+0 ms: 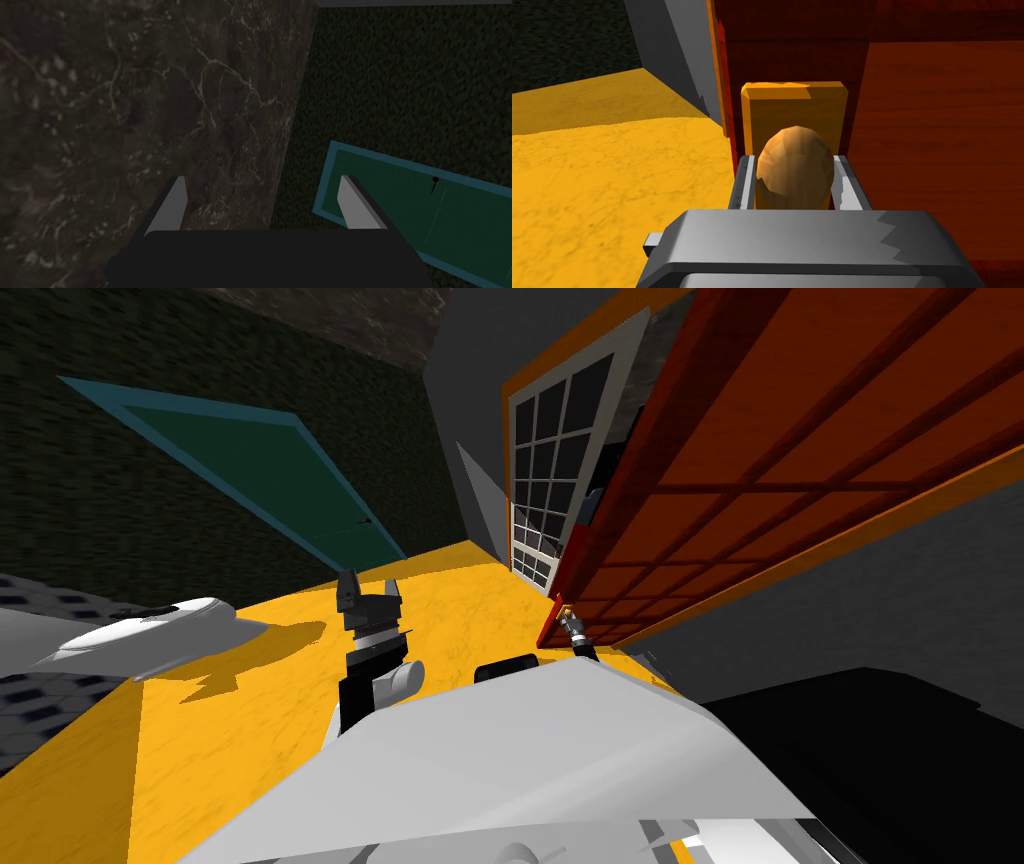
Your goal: Pull the door open
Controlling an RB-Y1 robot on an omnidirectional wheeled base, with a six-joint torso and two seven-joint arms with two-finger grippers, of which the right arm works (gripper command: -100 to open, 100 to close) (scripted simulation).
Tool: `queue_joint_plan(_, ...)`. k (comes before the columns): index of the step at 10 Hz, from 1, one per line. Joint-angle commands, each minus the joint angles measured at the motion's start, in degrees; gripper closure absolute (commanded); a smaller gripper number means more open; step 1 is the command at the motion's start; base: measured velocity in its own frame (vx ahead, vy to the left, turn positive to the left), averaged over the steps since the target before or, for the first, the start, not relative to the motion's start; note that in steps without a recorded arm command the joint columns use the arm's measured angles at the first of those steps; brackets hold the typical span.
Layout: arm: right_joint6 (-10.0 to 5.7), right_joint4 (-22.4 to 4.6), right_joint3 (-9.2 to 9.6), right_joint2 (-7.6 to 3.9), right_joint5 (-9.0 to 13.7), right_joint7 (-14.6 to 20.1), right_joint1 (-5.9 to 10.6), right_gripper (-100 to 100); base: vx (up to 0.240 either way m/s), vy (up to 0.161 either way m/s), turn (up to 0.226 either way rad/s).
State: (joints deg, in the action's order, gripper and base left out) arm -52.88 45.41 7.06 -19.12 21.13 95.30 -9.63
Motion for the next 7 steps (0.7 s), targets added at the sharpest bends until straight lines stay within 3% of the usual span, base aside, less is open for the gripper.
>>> queue_joint_plan(1, -0.75, 0.31, 0.78, -0.73, -0.54, 1.03, -0.66, 100, -0.172, -0.055, 0.133)
queue_joint_plan(7, -4.13, 0.84, 4.34, -4.67, -3.07, 5.8, -3.14, 100, -0.208, -0.032, 0.105)
